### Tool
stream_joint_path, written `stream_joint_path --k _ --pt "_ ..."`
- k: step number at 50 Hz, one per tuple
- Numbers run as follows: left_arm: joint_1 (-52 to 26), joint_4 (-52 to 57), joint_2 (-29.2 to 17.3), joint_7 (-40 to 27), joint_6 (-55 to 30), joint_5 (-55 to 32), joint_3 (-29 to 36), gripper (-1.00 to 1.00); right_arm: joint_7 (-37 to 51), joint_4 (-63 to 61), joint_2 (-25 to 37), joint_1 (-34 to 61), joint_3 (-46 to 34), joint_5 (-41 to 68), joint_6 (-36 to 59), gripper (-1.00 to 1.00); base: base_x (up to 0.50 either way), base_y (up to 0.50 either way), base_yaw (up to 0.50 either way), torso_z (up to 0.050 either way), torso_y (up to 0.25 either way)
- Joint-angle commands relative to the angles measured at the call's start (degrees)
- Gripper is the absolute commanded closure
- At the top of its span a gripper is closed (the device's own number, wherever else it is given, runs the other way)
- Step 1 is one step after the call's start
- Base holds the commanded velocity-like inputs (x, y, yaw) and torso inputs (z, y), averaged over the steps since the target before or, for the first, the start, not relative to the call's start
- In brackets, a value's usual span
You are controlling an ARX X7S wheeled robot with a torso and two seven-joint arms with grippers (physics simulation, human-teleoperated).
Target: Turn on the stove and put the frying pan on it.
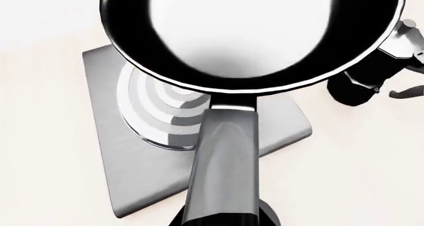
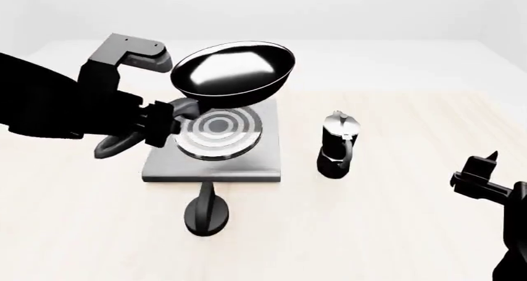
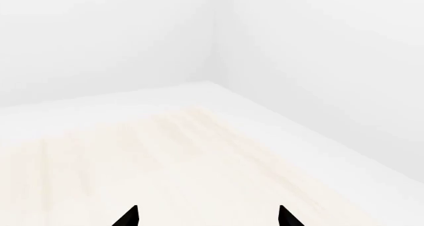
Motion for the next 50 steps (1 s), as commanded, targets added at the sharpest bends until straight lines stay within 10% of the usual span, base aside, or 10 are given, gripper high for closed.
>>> stream_joint_path --k 1,50 --pt "1.1 -10.3 6.4 5.3 5.9 8.4 1.3 1.00 -0.1 0.3 -0.1 -0.5 0.3 0.2 -0.7 -1.00 0.00 0.00 0.00 0.000 0.000" --pt "12.5 -23.2 12.0 8.7 17.8 18.8 6.5 1.00 0.3 1.1 -0.3 -1.2 -0.2 0.9 -2.1 -1.00 0.00 0.00 0.00 0.001 0.002"
